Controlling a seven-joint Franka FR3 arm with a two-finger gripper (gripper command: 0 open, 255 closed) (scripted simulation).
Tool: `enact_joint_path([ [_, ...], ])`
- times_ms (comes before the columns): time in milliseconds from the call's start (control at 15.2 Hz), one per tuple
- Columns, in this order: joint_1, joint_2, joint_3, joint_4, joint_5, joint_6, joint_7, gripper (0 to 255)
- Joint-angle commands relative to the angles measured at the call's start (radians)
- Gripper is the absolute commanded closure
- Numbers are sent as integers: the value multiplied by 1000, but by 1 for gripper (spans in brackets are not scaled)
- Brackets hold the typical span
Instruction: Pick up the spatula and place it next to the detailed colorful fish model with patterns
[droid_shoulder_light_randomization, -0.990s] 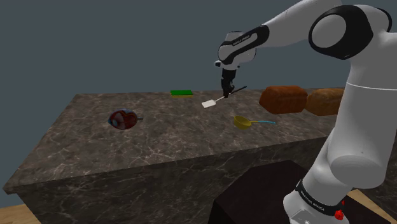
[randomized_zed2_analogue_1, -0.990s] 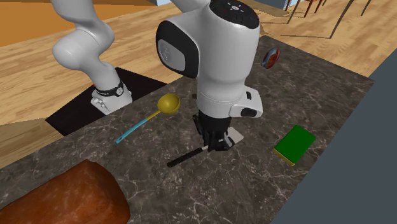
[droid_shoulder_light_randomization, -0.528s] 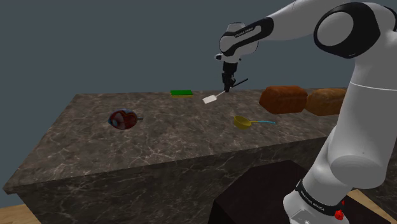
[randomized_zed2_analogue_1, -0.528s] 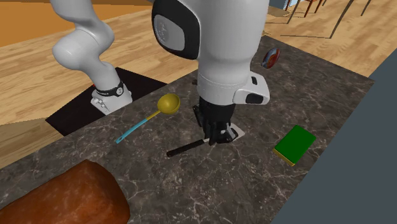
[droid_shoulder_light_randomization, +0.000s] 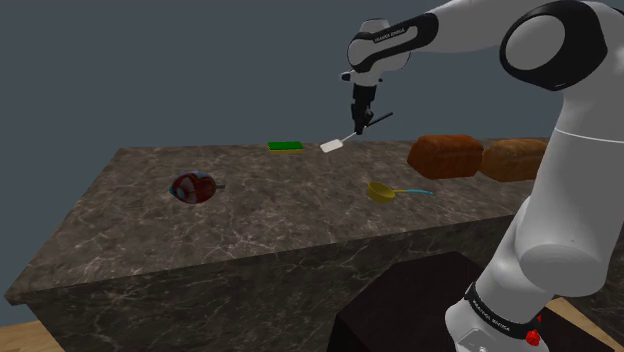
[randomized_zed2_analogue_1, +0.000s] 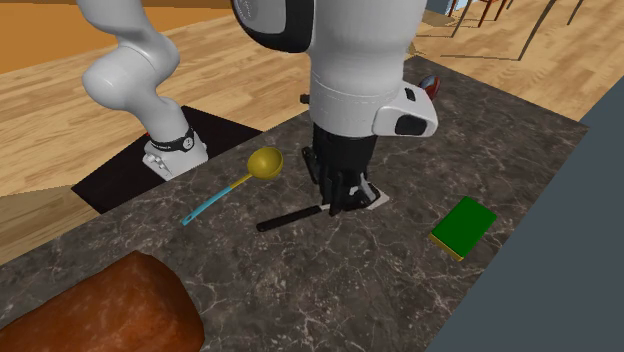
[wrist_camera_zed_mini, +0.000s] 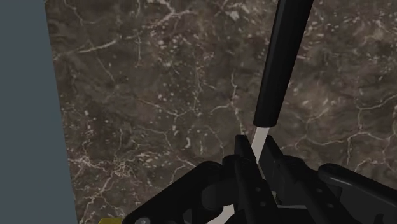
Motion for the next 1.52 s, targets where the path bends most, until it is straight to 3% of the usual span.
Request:
enact_joint_path([
  [0,1,-5,0,22,-2,-27,1,255],
  [396,1,-12,-1,81,-5,-93,1,255],
  [924,107,-24,75,75,-17,-105,184,255],
  [1452,203,27,147,148,-8,-136,351,255],
])
